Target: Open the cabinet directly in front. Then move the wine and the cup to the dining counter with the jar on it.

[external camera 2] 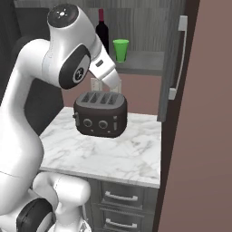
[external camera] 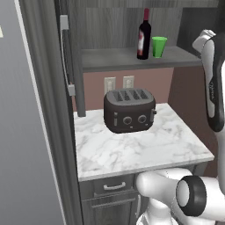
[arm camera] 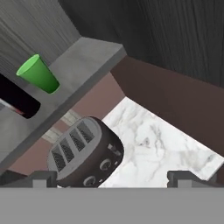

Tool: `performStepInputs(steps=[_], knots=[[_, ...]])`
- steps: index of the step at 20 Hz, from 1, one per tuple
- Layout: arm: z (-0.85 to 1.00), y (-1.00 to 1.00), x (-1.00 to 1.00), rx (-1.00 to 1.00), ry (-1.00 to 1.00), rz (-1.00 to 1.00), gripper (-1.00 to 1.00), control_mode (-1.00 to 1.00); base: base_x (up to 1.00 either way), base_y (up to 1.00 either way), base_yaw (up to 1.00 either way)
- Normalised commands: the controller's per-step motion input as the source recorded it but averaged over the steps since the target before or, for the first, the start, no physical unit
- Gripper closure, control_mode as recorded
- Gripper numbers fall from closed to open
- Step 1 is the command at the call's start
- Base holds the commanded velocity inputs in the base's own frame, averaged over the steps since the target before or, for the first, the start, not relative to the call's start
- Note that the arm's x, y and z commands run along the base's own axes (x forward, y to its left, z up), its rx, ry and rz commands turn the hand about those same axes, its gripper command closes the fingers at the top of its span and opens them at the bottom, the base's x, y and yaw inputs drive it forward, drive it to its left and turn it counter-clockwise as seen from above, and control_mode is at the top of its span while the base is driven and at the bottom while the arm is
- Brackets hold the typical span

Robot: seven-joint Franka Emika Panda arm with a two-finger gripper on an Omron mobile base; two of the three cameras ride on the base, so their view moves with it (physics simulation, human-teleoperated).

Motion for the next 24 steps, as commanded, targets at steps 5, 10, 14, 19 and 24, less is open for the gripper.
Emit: performStepInputs(steps=[5,10,14,19,24], knots=[[0.02,0.00,0.03,0.02,-0.12,0.00,-1.00,-1.00,0.00,0.00,0.00],[0.04,0.00,0.22,0.01,-0.16,0.00,-1.00,-1.00,0.00,0.00,0.00],[0.09,0.06,0.44,0.01,-0.11,0.00,-1.00,-1.00,0.00,0.00,0.00],[0.16,0.16,0.47,0.00,-0.01,0.00,-1.00,-1.00,0.00,0.00,0.00],[0.18,0.19,0.53,0.00,0.00,0.00,-1.00,-1.00,0.00,0.00,0.00]])
